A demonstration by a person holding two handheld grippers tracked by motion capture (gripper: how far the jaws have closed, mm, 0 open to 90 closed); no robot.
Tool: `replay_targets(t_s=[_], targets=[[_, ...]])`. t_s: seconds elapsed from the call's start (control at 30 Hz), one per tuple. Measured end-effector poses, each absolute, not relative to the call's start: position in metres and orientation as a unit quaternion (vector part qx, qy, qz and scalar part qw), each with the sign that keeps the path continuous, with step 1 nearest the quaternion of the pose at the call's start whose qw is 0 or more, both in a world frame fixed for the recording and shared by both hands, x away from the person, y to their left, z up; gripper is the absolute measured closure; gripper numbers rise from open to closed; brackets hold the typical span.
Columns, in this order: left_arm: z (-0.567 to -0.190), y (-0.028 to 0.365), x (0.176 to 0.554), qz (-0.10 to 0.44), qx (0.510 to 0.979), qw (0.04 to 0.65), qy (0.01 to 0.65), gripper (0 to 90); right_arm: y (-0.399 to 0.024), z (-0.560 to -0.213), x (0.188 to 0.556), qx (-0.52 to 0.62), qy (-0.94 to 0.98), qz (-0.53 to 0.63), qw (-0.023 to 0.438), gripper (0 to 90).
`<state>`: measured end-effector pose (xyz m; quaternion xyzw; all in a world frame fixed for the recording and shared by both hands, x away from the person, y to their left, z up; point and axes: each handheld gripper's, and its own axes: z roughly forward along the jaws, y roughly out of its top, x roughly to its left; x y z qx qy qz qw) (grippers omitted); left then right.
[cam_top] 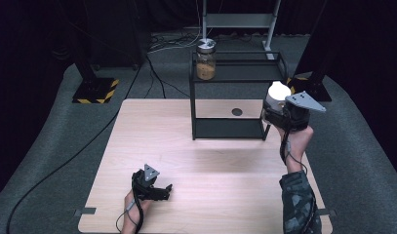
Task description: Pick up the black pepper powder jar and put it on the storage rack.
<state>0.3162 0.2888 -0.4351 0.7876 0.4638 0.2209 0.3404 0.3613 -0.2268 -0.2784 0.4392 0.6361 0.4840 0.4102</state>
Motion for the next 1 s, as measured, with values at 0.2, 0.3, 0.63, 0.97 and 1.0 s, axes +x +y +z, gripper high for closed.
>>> replay_targets(t_s=[0.2,0.3,0.63,0.97,1.0], targets=[[-0.435,0.289,0.316,0.221,0.788,0.34,0.464,0.9,-0.226,-0.272,0.369,0.441,0.638,0.48,0.41,29.8],[-0.435,0.289,0.316,0.221,0.788,0.341,0.464,0.9,-0.226,-0.269,0.372,0.442,0.639,0.478,0.41,29.8],[-0.435,0.289,0.316,0.221,0.788,0.341,0.464,0.9,-0.23,-0.257,0.376,0.441,0.636,0.481,0.412,29.7],[-0.435,0.289,0.316,0.221,0.788,0.341,0.463,0.9,-0.235,-0.241,0.376,0.437,0.634,0.486,0.414,29.8],[-0.435,0.289,0.316,0.221,0.788,0.341,0.463,0.9,-0.236,-0.239,0.376,0.436,0.634,0.486,0.415,29.8]])
